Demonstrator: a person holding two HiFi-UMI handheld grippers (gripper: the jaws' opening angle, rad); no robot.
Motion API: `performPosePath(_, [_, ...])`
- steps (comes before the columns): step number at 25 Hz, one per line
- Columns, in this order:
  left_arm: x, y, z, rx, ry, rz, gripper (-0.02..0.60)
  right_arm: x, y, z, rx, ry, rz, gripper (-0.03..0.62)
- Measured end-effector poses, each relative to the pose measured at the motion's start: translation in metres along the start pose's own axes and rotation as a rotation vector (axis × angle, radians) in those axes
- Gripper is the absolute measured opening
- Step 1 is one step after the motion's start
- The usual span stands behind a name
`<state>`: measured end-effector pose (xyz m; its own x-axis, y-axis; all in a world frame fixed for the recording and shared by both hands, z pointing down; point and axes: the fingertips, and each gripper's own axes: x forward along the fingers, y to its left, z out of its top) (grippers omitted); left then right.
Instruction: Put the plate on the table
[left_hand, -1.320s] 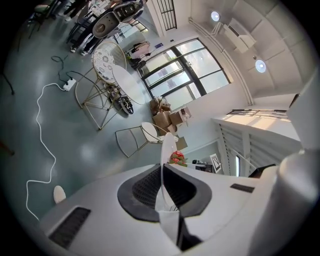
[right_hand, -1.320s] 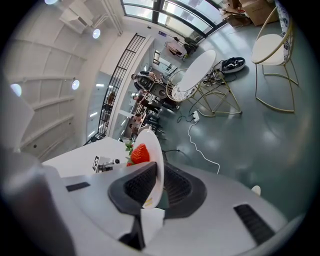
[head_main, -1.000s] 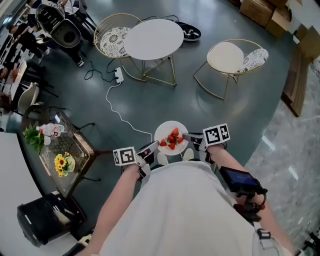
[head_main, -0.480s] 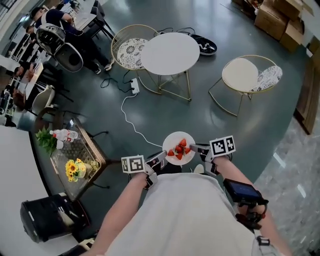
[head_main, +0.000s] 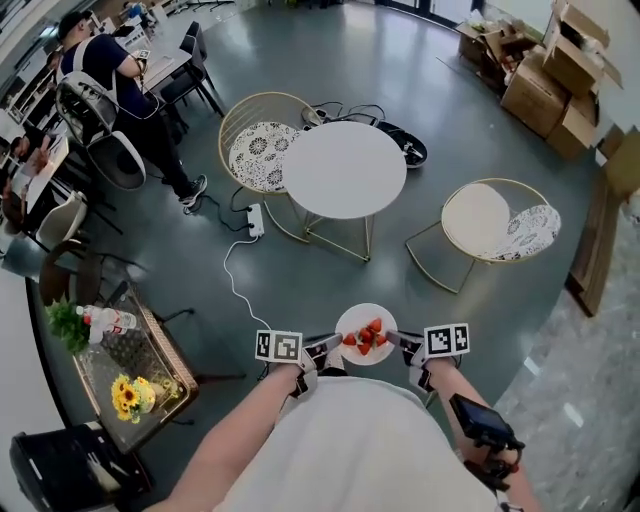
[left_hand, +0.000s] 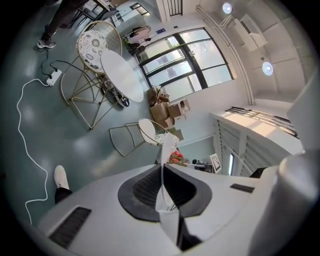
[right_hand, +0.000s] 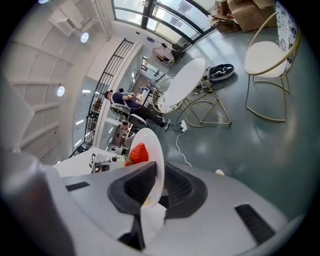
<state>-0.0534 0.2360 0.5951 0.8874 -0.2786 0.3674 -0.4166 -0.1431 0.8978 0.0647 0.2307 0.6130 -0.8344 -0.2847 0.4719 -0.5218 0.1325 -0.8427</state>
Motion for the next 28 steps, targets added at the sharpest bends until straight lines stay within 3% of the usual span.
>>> performPosePath(10, [-0.03,0.037,0.107,0.032,0.001,0.001,0.015,0.078,0.025,0.087,-0.059,0.003,-0.049,0.031])
performPosePath(19, [-0.055,0.066,0.157,0.005,-0.086,0.045,0.015,0.136,0.035,0.132,-0.126,0.095,-0.057,0.036])
performPosePath(28, [-0.047,0.085,0.217,-0.043,-0.142,0.125,0.015,0.176,0.023,0.194,-0.138,0.173,-0.006,0.037])
